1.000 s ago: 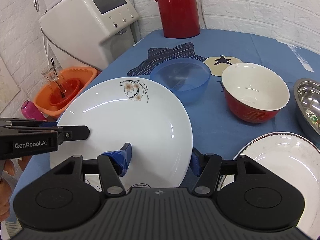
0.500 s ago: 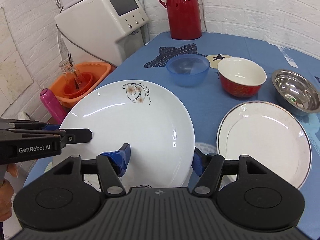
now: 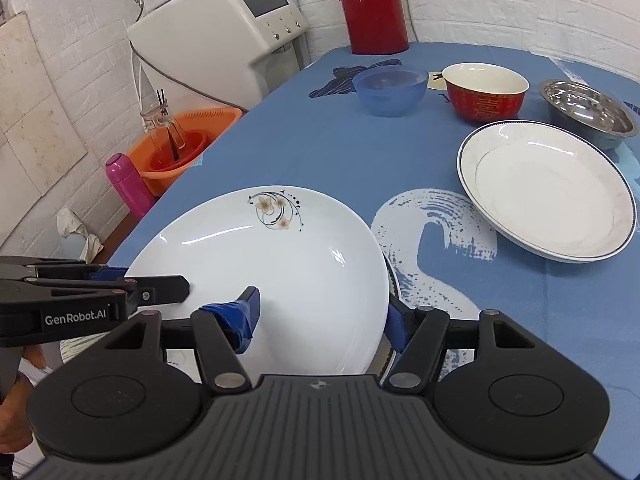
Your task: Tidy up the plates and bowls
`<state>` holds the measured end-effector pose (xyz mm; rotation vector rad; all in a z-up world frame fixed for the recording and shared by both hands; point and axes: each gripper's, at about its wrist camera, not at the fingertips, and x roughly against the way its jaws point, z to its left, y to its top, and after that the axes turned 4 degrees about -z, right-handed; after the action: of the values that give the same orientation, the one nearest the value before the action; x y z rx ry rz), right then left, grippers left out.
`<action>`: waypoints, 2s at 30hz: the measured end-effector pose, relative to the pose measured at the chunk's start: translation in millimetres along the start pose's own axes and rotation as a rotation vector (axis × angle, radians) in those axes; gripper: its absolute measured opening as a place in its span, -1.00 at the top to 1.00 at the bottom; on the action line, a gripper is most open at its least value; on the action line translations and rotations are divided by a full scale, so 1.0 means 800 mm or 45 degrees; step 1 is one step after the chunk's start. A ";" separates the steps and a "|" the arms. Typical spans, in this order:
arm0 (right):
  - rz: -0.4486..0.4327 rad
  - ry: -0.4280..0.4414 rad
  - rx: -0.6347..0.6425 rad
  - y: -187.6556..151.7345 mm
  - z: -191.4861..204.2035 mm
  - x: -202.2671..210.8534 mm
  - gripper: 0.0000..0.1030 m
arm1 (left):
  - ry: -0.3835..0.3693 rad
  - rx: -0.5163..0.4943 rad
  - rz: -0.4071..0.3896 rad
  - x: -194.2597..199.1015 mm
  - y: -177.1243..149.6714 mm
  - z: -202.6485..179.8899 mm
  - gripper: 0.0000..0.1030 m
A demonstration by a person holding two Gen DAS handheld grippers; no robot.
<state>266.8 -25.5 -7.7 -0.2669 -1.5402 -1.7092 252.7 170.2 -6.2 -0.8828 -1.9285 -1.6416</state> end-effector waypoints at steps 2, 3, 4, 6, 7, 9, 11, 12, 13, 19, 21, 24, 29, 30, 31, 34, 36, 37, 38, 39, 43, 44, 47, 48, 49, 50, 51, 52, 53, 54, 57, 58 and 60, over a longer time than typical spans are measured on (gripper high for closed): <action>-0.027 0.021 -0.057 -0.006 -0.005 0.002 0.02 | -0.035 0.037 0.018 -0.007 -0.003 0.007 0.70; -0.041 0.034 -0.088 -0.007 -0.009 0.003 0.02 | -0.056 0.052 0.012 -0.008 -0.005 0.010 0.70; -0.053 0.046 -0.106 -0.008 -0.012 0.003 0.02 | -0.072 0.057 0.004 -0.008 -0.007 0.013 0.69; -0.059 0.063 -0.126 -0.010 -0.014 0.004 0.02 | -0.084 0.048 -0.008 -0.007 -0.009 0.013 0.61; -0.061 0.065 -0.129 -0.010 -0.014 0.004 0.02 | -0.093 0.038 -0.010 -0.006 -0.009 0.012 0.51; -0.061 0.075 -0.147 -0.009 -0.016 0.003 0.02 | -0.129 0.048 -0.021 -0.002 -0.009 0.015 0.10; -0.058 0.085 -0.181 -0.008 -0.021 0.004 0.04 | -0.153 0.055 -0.029 0.004 -0.006 0.018 0.10; -0.057 0.086 -0.193 -0.006 -0.022 0.005 0.04 | -0.150 0.055 -0.029 0.006 -0.004 0.020 0.10; -0.056 0.083 -0.202 -0.004 -0.023 0.006 0.03 | -0.147 0.057 -0.034 0.009 -0.002 0.022 0.10; -0.020 0.014 -0.056 0.004 -0.008 0.009 0.00 | -0.131 0.063 -0.072 0.015 0.014 0.022 0.08; 0.004 0.007 -0.026 0.006 -0.009 0.008 0.00 | -0.127 0.054 -0.075 0.016 0.016 0.018 0.06; -0.041 -0.032 0.001 0.009 -0.016 0.019 0.01 | -0.123 0.029 -0.088 0.019 0.018 0.012 0.06; -0.094 0.001 -0.103 0.015 -0.045 0.045 0.01 | -0.146 0.015 -0.082 0.016 0.027 -0.002 0.05; -0.106 -0.007 -0.107 0.018 -0.051 0.051 0.02 | -0.160 0.006 -0.080 0.014 0.031 -0.008 0.04; -0.116 -0.022 -0.105 0.022 -0.059 0.058 0.02 | -0.170 -0.006 -0.078 0.012 0.036 -0.014 0.04; -0.155 -0.110 -0.140 0.035 -0.096 0.075 0.02 | -0.196 -0.046 -0.068 0.000 0.056 -0.038 0.01; -0.166 -0.167 -0.201 0.046 -0.128 0.081 0.01 | -0.218 -0.069 -0.051 -0.013 0.073 -0.056 -0.01; -0.166 -0.199 -0.225 0.051 -0.144 0.081 0.01 | -0.227 -0.079 -0.041 -0.022 0.082 -0.066 -0.01; -0.155 -0.230 -0.241 0.054 -0.158 0.081 0.01 | -0.229 -0.092 -0.032 -0.032 0.091 -0.076 -0.01; -0.138 -0.263 -0.261 0.057 -0.172 0.078 0.00 | -0.229 -0.103 -0.024 -0.041 0.099 -0.085 -0.01; -0.057 -0.373 -0.314 0.067 -0.220 0.056 -0.02 | -0.259 -0.126 0.038 -0.091 0.134 -0.121 -0.11; -0.011 -0.400 -0.328 0.070 -0.230 0.045 -0.02 | -0.268 -0.134 0.058 -0.103 0.141 -0.129 -0.19; 0.056 -0.392 -0.360 0.077 -0.254 0.018 -0.03 | -0.277 -0.155 0.133 -0.145 0.157 -0.151 -0.63; 0.072 -0.397 -0.359 0.082 -0.258 0.009 -0.03 | -0.277 -0.160 0.142 -0.156 0.160 -0.156 -0.63; 0.085 -0.401 -0.345 0.084 -0.259 0.001 -0.03 | -0.271 -0.163 0.148 -0.165 0.163 -0.161 -0.63; 0.102 -0.399 -0.317 0.088 -0.259 -0.006 -0.03 | -0.261 -0.171 0.154 -0.175 0.165 -0.166 -0.63; 0.113 -0.401 -0.294 0.089 -0.259 -0.012 -0.03 | -0.257 -0.180 0.164 -0.183 0.166 -0.168 -0.63; 0.125 -0.402 -0.277 0.089 -0.259 -0.017 -0.03 | -0.258 -0.183 0.180 -0.192 0.167 -0.169 -0.62; 0.140 -0.387 -0.266 0.088 -0.259 -0.022 -0.06 | -0.263 -0.180 0.203 -0.201 0.168 -0.170 -0.62; 0.128 -0.367 -0.236 0.086 -0.259 -0.024 -0.07 | -0.270 -0.179 0.224 -0.209 0.168 -0.171 -0.60; 0.118 -0.378 -0.133 0.083 -0.249 -0.030 -0.12 | -0.283 -0.193 0.241 -0.221 0.167 -0.176 -0.56; 0.127 -0.388 -0.106 0.082 -0.246 -0.032 -0.12 | -0.293 -0.195 0.241 -0.222 0.167 -0.178 -0.53; 0.140 -0.398 -0.146 0.087 -0.249 -0.032 -0.14 | -0.310 -0.195 0.253 -0.226 0.165 -0.180 -0.31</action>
<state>399.3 -191.7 -19.4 -0.6930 -1.6152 -1.7308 463.6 8.0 -15.4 -1.3446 -1.8142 -1.6409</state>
